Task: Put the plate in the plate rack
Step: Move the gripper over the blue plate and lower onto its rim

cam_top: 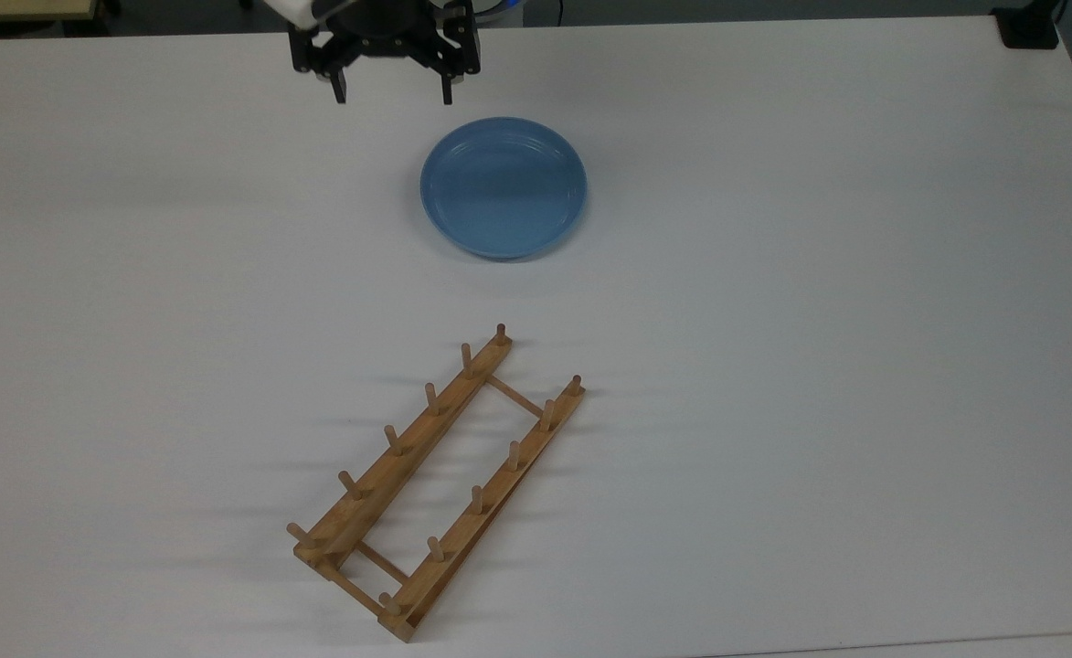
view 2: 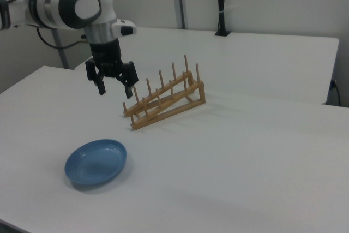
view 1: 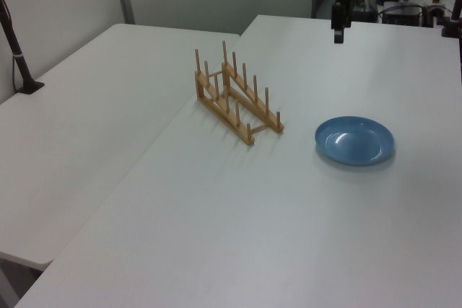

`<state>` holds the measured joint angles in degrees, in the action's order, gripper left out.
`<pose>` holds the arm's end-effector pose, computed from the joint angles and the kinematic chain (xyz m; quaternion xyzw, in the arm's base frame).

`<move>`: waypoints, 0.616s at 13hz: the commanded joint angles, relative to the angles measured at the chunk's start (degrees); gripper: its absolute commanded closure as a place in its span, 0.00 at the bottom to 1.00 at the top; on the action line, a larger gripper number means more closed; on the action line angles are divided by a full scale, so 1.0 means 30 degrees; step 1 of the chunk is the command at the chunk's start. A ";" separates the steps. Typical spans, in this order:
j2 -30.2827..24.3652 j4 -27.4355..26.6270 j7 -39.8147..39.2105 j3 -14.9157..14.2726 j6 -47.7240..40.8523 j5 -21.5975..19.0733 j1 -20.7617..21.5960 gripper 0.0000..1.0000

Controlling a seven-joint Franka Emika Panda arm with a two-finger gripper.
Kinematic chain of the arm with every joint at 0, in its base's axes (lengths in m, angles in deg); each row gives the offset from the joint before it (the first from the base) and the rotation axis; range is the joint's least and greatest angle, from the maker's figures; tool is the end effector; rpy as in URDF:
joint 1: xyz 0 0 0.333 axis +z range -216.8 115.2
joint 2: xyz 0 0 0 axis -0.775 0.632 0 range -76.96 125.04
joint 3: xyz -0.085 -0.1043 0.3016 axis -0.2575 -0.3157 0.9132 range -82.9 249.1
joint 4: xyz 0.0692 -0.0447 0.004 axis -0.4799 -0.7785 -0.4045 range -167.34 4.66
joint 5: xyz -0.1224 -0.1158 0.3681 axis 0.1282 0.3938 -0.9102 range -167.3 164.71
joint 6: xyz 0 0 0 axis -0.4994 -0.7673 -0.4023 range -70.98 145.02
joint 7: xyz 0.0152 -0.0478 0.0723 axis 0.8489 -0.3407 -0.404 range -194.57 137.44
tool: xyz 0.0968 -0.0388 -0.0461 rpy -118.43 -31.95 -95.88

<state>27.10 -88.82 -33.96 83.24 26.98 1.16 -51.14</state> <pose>0.5853 -0.0065 0.5477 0.9981 0.0486 -0.0323 0.0195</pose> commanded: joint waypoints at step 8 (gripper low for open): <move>0.3460 -0.4155 -0.6231 0.0099 0.4035 0.1845 0.0405 0.23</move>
<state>37.38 -96.83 -51.11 83.33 35.69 3.97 -50.75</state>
